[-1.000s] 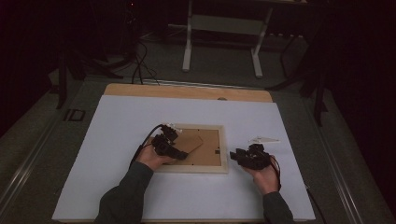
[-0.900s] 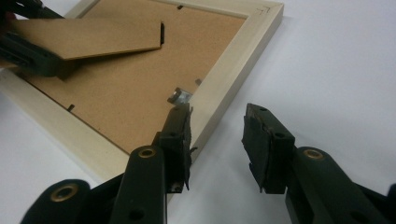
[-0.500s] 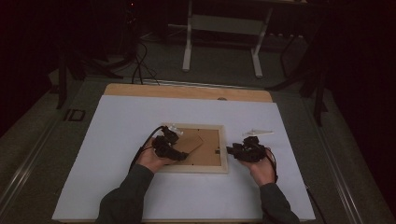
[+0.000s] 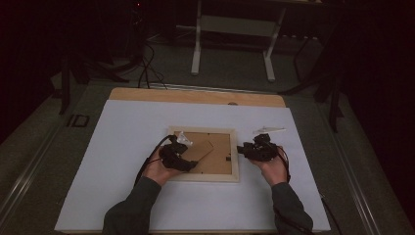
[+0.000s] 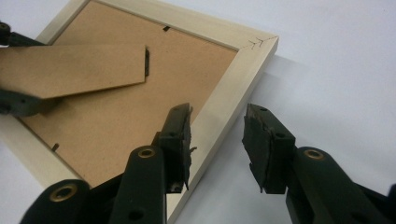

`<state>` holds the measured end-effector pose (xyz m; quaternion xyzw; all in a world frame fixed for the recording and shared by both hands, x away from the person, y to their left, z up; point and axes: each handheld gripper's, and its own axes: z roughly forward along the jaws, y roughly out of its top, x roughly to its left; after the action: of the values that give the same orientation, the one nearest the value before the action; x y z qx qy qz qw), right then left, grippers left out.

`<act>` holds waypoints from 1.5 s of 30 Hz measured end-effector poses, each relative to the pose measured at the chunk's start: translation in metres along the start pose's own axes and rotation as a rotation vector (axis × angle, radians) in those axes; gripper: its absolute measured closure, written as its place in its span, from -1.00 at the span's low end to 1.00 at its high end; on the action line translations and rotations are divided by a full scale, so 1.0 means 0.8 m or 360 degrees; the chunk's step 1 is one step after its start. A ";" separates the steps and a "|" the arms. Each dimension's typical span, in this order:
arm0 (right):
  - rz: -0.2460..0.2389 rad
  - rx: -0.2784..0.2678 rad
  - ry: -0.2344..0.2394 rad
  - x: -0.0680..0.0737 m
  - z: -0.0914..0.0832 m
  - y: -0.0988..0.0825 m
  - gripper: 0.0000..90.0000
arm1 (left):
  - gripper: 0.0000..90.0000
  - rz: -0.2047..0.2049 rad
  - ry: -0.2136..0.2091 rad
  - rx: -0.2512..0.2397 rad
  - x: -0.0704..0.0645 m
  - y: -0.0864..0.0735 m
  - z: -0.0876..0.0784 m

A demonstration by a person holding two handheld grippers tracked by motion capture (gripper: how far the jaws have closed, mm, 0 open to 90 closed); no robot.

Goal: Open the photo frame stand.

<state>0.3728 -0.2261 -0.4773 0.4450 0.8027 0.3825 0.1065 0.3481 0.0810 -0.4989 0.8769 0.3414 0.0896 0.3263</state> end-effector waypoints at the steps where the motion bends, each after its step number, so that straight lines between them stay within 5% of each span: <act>1: 0.0003 0.0003 0.0007 -0.001 0.002 0.001 0.35 | -0.12 0.0007 0.0013 -0.0011 -0.002 0.000 -0.001; 12: -0.0027 0.0122 0.0059 0.001 0.027 0.014 0.27 | -0.13 0.0060 0.0094 -0.0072 -0.014 -0.006 -0.007; 23: 0.0083 0.0200 0.0081 -0.008 0.044 0.027 0.19 | -0.13 0.0113 0.0167 -0.0131 -0.026 -0.012 -0.013; 41: 0.0177 0.0261 0.0364 -0.032 0.046 0.039 0.13 | -0.13 0.0253 0.0313 -0.0263 -0.045 -0.026 -0.018; 45: 0.0186 0.0254 0.0363 -0.033 0.044 0.038 0.21 | -0.13 0.0250 0.0311 -0.0272 -0.045 -0.028 -0.018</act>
<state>0.4249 -0.2193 -0.4843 0.4518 0.8101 0.3710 -0.0436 0.3039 0.0770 -0.4995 0.8571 0.2929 0.2285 0.3569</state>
